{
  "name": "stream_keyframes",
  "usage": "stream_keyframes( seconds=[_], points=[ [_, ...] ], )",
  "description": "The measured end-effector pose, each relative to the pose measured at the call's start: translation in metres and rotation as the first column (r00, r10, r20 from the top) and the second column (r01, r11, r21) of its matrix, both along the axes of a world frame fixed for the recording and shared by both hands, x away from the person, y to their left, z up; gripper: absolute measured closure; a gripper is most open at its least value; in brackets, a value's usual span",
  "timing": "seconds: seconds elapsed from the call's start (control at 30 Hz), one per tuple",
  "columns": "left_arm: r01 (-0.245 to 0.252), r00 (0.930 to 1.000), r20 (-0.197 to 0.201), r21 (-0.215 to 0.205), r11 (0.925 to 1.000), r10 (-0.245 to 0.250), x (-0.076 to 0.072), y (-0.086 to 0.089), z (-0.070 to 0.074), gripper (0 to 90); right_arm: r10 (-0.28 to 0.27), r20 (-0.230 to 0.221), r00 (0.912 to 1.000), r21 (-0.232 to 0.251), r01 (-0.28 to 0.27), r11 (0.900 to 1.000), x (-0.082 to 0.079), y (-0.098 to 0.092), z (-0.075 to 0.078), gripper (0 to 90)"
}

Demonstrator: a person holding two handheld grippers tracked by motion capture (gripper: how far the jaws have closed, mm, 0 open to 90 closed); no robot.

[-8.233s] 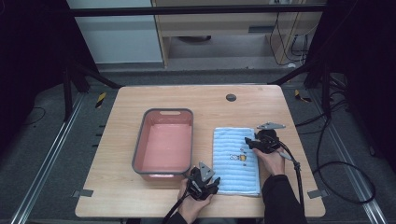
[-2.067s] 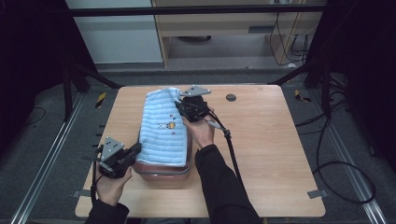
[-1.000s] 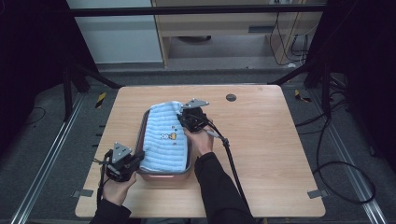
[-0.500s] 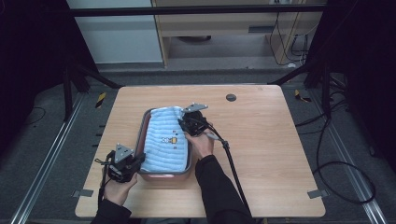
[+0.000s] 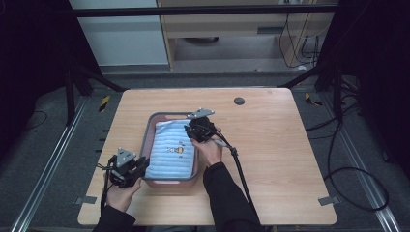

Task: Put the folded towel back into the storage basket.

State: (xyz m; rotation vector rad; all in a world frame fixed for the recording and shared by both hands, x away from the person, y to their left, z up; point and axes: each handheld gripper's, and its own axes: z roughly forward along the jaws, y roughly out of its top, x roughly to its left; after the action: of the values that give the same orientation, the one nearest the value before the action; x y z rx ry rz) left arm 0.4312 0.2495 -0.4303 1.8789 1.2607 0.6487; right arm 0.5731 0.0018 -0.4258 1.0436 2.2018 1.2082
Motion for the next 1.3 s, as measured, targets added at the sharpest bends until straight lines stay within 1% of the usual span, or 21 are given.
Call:
stream_keyframes(
  seconds=[0.03,0.1,0.17,0.2,0.27,0.3,0.33,0.4,0.43,0.47,0.5,0.53,0.6,0.7,0.87,1.03,1.07,1.13,1.2,1.23,1.3],
  points=[
    [0.006,0.9999,0.015,-0.01,0.9999,-0.006,-0.001,0.0,0.002,75.1,-0.006,0.007,1.0,0.01,0.006,1.0,-0.002,-0.003,0.003,69.0],
    [0.009,0.9998,0.02,-0.019,0.9998,-0.009,-0.002,0.0,0.004,74.4,-0.006,0.01,0.9999,0.013,0.006,1.0,-0.003,-0.004,0.005,68.6],
    [0.015,0.999,0.042,-0.027,0.9995,-0.014,-0.004,0.0,0.007,71.9,-0.008,0.024,0.9997,0.035,0.007,0.999,-0.007,-0.011,0.011,65.3],
    [0.02,0.9988,0.046,-0.031,0.9993,-0.018,-0.005,0.0,0.009,71.9,-0.008,0.024,0.9997,0.035,0.007,0.999,-0.007,-0.011,0.011,65.3],
    [0.027,0.9975,0.066,-0.039,0.9989,-0.025,-0.007,0.001,0.013,69.7,-0.005,0.033,0.9994,0.045,0.003,0.999,-0.01,-0.016,0.015,61.0],
    [0.035,0.9968,0.073,-0.046,0.9983,-0.032,-0.008,0.001,0.015,68.0,-0.004,0.047,0.9989,0.053,0.002,0.999,-0.013,-0.021,0.019,56.4],
    [0.035,0.9968,0.073,-0.046,0.9983,-0.032,-0.008,0.001,0.015,67.5,-0.004,0.047,0.9989,0.053,0.002,0.999,-0.013,-0.021,0.019,56.4],
    [0.052,0.9953,0.086,-0.065,0.9965,-0.046,-0.009,0.003,0.018,65.0,-0.019,0.061,0.998,0.066,0.015,0.998,-0.018,-0.031,0.024,50.8],
    [0.052,0.9953,0.086,-0.065,0.9965,-0.046,-0.009,0.003,0.018,64.1,-0.019,0.061,0.998,0.066,0.015,0.998,-0.018,-0.031,0.024,50.8],
    [0.053,0.9946,0.092,-0.06,0.9968,-0.048,-0.009,0.004,0.019,64.1,-0.023,0.066,0.9975,0.068,0.019,0.998,-0.019,-0.033,0.025,47.9],
    [0.054,0.9939,0.1,-0.063,0.9966,-0.047,-0.009,0.005,0.02,61.6,-0.033,0.066,0.9973,0.068,0.028,0.997,-0.023,-0.042,0.028,42.0],
    [0.054,0.9939,0.1,-0.063,0.9966,-0.047,-0.009,0.005,0.02,60.7,-0.033,0.066,0.9973,0.068,0.028,0.997,-0.023,-0.042,0.028,42.0],
    [0.048,0.9929,0.112,-0.059,0.9971,-0.041,-0.009,0.007,0.021,59.3,-0.038,0.072,0.9967,0.067,0.034,0.997,-0.026,-0.049,0.031,37.4],
    [0.042,0.9921,0.121,-0.059,0.9974,-0.035,-0.009,0.01,0.022,54.4,-0.055,0.074,0.9957,0.101,0.048,0.994,-0.032,-0.066,0.035,32.2],
    [0.031,0.991,0.131,-0.054,0.9981,-0.023,-0.008,0.017,0.022,48.6,-0.074,0.067,0.995,0.096,0.067,0.993,-0.038,-0.083,0.034,27.2],
    [0.02,0.9895,0.144,-0.055,0.9983,-0.011,-0.007,0.024,0.022,43.3,-0.094,0.063,0.9936,0.105,0.087,0.991,-0.044,-0.103,0.031,22.9],
    [0.021,0.9889,0.148,-0.059,0.998,-0.012,-0.006,0.025,0.022,41.5,-0.101,0.064,0.9928,0.113,0.094,0.989,-0.047,-0.111,0.03,22.2],
    [0.023,0.9884,0.151,-0.059,0.998,-0.013,-0.006,0.028,0.022,40.9,-0.107,0.063,0.9922,0.115,0.099,0.988,-0.049,-0.115,0.03,21.7],
    [0.024,0.9881,0.153,-0.058,0.998,-0.014,-0.006,0.03,0.022,39.1,-0.118,0.063,0.991,0.121,0.11,0.987,-0.054,-0.125,0.027,20.1],
    [0.023,0.988,0.154,-0.055,0.9982,-0.015,-0.006,0.031,0.021,39.1,-0.118,0.063,0.991,0.121,0.11,0.987,-0.054,-0.125,0.027,20.1],
    [0.022,0.988,0.154,-0.051,0.9984,-0.014,-0.006,0.033,0.02,37.6,-0.125,0.066,0.99,0.124,0.116,0.986,-0.061,-0.139,0.023,18.8]
  ],
)
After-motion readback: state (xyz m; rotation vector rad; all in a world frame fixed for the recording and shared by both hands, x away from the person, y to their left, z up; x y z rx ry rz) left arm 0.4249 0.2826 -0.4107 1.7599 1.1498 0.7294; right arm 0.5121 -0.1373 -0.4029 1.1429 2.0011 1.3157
